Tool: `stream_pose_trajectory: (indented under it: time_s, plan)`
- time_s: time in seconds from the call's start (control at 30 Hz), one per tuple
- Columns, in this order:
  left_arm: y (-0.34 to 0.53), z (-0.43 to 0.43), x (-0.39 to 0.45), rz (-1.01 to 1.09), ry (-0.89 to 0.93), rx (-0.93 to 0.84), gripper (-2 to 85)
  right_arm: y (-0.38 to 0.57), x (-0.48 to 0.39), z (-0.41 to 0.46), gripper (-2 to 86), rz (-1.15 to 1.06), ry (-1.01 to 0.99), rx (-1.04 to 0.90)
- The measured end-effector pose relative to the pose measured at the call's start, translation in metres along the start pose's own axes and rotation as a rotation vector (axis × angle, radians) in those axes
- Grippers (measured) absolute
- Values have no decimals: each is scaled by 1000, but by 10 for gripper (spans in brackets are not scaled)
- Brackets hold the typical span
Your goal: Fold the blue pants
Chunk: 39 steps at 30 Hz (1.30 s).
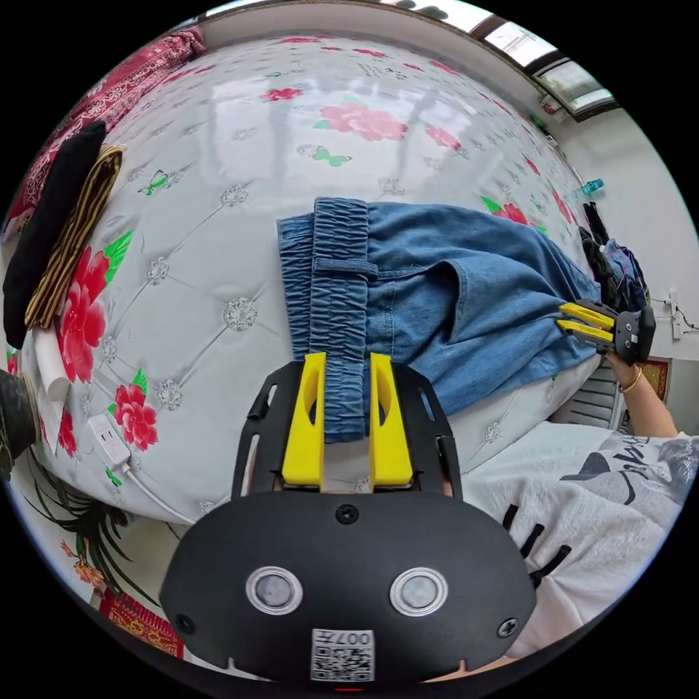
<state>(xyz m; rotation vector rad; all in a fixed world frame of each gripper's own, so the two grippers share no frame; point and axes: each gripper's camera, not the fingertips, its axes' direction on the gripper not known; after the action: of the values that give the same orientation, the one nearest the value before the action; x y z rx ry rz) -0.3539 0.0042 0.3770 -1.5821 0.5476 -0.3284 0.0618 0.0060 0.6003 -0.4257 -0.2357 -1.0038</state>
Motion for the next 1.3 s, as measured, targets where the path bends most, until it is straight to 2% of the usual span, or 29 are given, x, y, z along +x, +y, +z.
stream_pose_trajectory:
  time_s: [0.07, 0.17, 0.3, 0.4, 0.53, 0.57, 0.63, 0.77, 0.87, 1.03, 1.13, 1.23, 1.3]
  plan:
    - [-6, 4, -3, 38, 12, -31, 63, -4, 1, -7, 4, -8, -29, 14]
    - [-8, -5, 2, 125, -6, 14, 3, -4, 1, -44, 0, 11, -43, 94]
    - [-3, -58, 11, 219, -53, 149, -8, 2, -15, -111, -2, 6, -33, 203]
    - [11, -83, 9, 259, -116, 204, -9, -1, -43, -131, -3, -35, 5, 211]
    - [21, -17, -23, 235, -66, 109, -10, -15, -77, -91, -2, -77, -71, 143]
    - [25, 18, -37, 210, -1, 65, -10, -21, -84, -69, -2, -72, -99, 89]
    - [34, 44, -51, 164, 91, 89, -10, -33, -93, -48, -2, -84, -140, 9]
    - [47, 51, -51, 162, -10, 151, -10, -55, -103, -72, 1, -73, -96, 55]
    - [44, 62, -52, 154, -39, 152, -9, -73, -98, -65, 10, -35, -165, 44]
    - [55, 59, -52, 63, -182, 156, -7, -88, -88, -96, 31, 105, -256, 159]
    - [61, 47, -35, 41, -248, 178, 2, -59, -63, -136, 45, 308, -246, 288]
    - [40, 50, 5, 114, -206, 180, 41, 3, -29, -161, 58, 554, -80, 259]
    - [11, 75, 49, 245, -165, 125, 52, 62, -6, -169, 65, 704, 77, 143]
